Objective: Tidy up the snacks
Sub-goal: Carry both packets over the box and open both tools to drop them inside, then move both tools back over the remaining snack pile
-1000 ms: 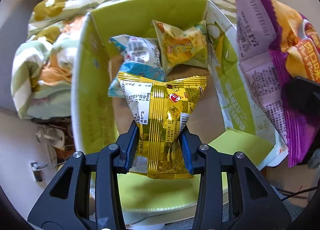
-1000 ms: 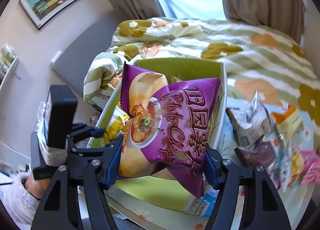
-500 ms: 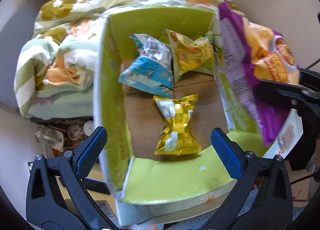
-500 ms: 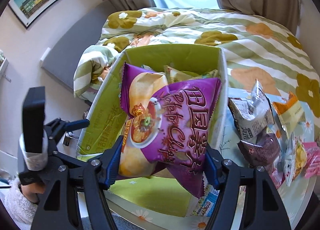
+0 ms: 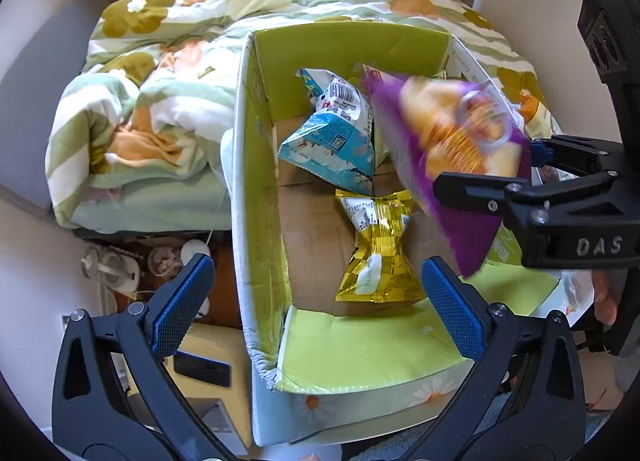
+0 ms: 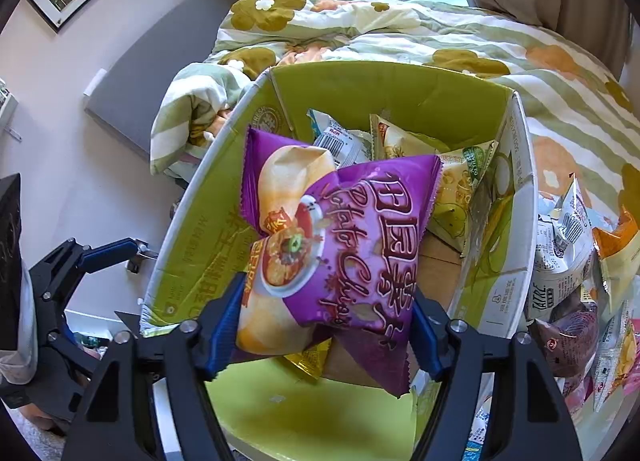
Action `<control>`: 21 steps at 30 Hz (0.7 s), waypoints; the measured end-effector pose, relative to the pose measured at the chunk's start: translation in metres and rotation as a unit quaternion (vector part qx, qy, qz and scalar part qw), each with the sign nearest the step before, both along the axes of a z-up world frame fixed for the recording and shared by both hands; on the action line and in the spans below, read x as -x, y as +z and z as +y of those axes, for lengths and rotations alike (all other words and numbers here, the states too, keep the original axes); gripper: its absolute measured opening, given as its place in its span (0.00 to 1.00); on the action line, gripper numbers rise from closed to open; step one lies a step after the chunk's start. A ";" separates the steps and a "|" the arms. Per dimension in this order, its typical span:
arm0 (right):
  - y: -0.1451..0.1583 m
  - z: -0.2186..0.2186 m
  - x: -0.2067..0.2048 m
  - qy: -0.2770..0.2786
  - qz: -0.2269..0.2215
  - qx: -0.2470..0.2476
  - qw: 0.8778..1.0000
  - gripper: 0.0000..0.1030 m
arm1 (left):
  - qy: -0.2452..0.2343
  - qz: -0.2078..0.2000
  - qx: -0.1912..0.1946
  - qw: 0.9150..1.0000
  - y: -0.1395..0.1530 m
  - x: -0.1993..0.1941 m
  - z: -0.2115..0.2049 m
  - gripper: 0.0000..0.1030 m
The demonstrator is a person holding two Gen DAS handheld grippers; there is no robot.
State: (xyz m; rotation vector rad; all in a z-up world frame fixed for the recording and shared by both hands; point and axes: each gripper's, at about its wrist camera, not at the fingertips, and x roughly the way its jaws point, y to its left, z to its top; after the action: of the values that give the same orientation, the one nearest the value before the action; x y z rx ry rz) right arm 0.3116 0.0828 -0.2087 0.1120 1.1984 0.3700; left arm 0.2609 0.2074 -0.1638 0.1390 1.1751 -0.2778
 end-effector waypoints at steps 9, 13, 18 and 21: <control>0.007 -0.007 0.019 -0.012 -0.041 0.028 0.999 1.00 | 0.015 0.004 0.000 1.000 -0.001 0.007 0.007 1.00; 0.013 -0.011 0.027 -0.014 -0.063 0.033 0.997 1.00 | 0.028 0.008 0.006 1.000 0.000 0.010 0.010 1.00; 0.025 -0.016 0.035 -0.017 -0.058 0.025 0.998 1.00 | 0.039 0.004 0.023 0.999 0.011 0.011 0.014 1.00; 0.040 -0.023 0.045 -0.021 -0.071 0.025 0.997 1.00 | 0.041 -0.009 0.023 0.999 0.024 0.013 0.010 1.00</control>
State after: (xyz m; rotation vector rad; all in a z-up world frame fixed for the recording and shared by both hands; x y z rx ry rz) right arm 0.2671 0.0597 -0.1691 0.0670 1.0623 0.3061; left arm 0.2483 0.2171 -0.1399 0.0535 1.1528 -0.2307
